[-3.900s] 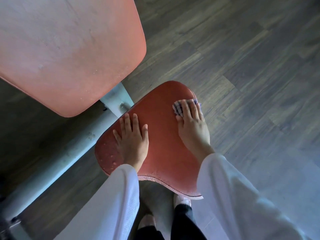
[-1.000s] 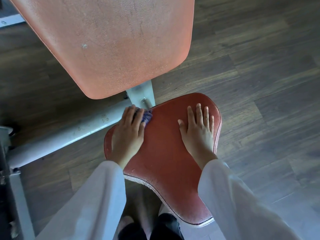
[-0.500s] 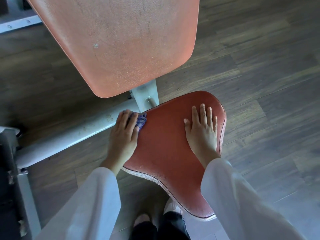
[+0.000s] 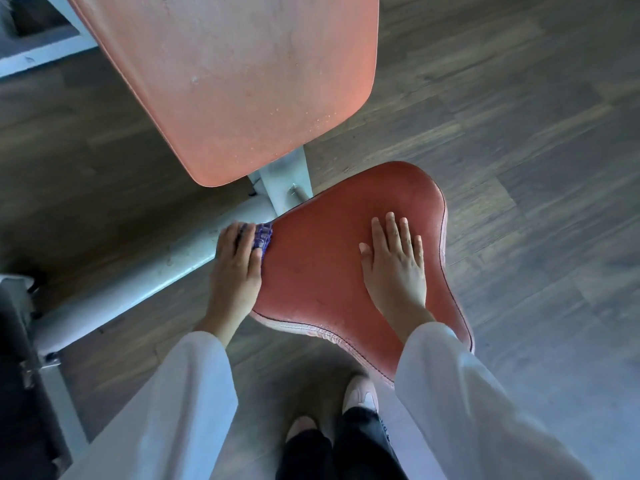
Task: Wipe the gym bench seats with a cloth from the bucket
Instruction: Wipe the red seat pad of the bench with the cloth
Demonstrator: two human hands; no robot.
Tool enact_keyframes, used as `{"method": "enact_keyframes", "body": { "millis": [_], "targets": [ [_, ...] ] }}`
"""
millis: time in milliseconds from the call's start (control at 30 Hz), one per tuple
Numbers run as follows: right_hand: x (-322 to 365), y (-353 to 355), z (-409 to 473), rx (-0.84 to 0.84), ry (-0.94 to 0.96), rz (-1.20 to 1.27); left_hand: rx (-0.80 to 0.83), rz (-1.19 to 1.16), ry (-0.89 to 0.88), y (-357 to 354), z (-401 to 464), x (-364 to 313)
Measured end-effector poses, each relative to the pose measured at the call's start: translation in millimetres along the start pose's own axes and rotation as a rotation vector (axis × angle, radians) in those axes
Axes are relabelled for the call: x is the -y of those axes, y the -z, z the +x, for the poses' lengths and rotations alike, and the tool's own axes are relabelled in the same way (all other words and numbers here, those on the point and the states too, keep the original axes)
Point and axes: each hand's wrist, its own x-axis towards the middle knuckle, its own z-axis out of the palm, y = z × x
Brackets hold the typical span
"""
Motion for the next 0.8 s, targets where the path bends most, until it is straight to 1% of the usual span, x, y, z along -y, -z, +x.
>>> {"method": "enact_keyframes", "body": {
  "millis": [33,67,133,200,300,367,400,467,533,567,600,667,733,800],
  "targets": [
    [0.8,-0.1,-3.2,-0.002,-0.002,0.000,-0.014,0.008,-0.009,-0.2,-2.5,-0.7],
    [1.5,-0.4,-5.9,-0.002,-0.004,-0.001,-0.016,0.033,-0.059,0.7,-6.6,-2.3],
    [2.5,-1.0,-9.7,-0.001,-0.007,0.006,0.025,0.094,-0.240,4.2,-20.2,-7.9],
    [2.8,-1.5,-12.7,-0.004,0.000,0.012,0.103,0.116,-0.431,8.3,-39.1,-14.1],
    [2.1,-0.9,-17.3,-0.004,0.007,0.024,0.185,0.105,-0.573,13.4,-54.1,-13.7],
    [1.6,-0.5,-21.2,-0.004,0.014,0.032,0.191,0.106,-0.580,14.3,-49.4,-9.5],
    [1.0,-0.1,-23.2,-0.002,0.020,0.032,0.173,0.102,-0.551,13.4,-45.1,-7.7],
    [-0.5,0.0,-26.3,0.006,0.031,0.030,0.102,0.080,-0.419,9.5,-36.3,-3.6],
    [-2.2,0.1,-27.3,0.011,0.040,0.031,0.049,0.010,-0.224,5.5,-31.5,-1.2],
    [-2.7,-0.2,-27.0,0.014,0.043,0.034,0.029,-0.007,-0.158,3.8,-30.5,-1.1],
    [-3.1,-0.4,-27.0,0.015,0.043,0.037,0.017,0.000,-0.127,2.2,-31.2,-2.1],
    [-3.4,-0.5,-27.1,0.016,0.039,0.043,0.004,0.047,-0.167,1.1,-36.9,-8.4],
    [-3.4,0.0,-27.0,0.011,0.041,0.056,0.007,0.075,-0.290,1.8,-49.2,-21.1],
    [-4.7,1.7,-26.6,0.012,0.052,0.088,0.057,0.075,-0.436,1.9,-66.4,-35.5]
  ]
}}
